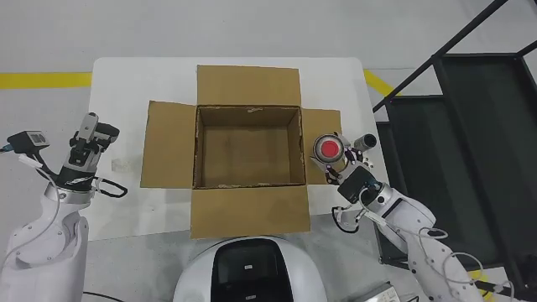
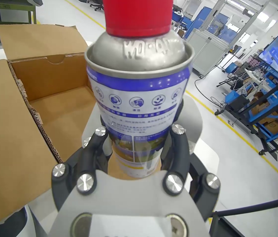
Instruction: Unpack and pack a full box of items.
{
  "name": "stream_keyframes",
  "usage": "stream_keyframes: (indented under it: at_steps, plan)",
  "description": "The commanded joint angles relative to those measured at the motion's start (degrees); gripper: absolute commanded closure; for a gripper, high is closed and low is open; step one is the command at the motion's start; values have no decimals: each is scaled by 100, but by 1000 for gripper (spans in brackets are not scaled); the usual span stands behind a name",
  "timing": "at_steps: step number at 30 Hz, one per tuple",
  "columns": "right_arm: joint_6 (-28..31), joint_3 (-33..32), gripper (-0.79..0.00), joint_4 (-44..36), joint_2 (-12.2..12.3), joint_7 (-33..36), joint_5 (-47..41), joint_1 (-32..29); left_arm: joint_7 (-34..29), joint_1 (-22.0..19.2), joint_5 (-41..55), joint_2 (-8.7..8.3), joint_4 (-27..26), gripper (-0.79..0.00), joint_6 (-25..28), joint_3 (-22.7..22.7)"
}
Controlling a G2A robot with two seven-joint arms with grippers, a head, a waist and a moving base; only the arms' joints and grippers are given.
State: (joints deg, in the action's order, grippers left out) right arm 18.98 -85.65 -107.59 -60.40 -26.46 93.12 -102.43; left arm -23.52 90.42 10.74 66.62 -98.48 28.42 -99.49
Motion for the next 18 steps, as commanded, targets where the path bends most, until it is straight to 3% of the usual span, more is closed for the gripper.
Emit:
stream_keyframes:
  at_steps: [1,15,18]
  plan:
    - [0,0,0,0,0,0,0,0,0,0,0,0,0,-785,0,0]
    - [0,0,0,0,0,0,0,0,0,0,0,0,0,-785,0,0]
    - [71,44,0,-79,-2,274,50,90,0,0,0,0,0,-785,0,0]
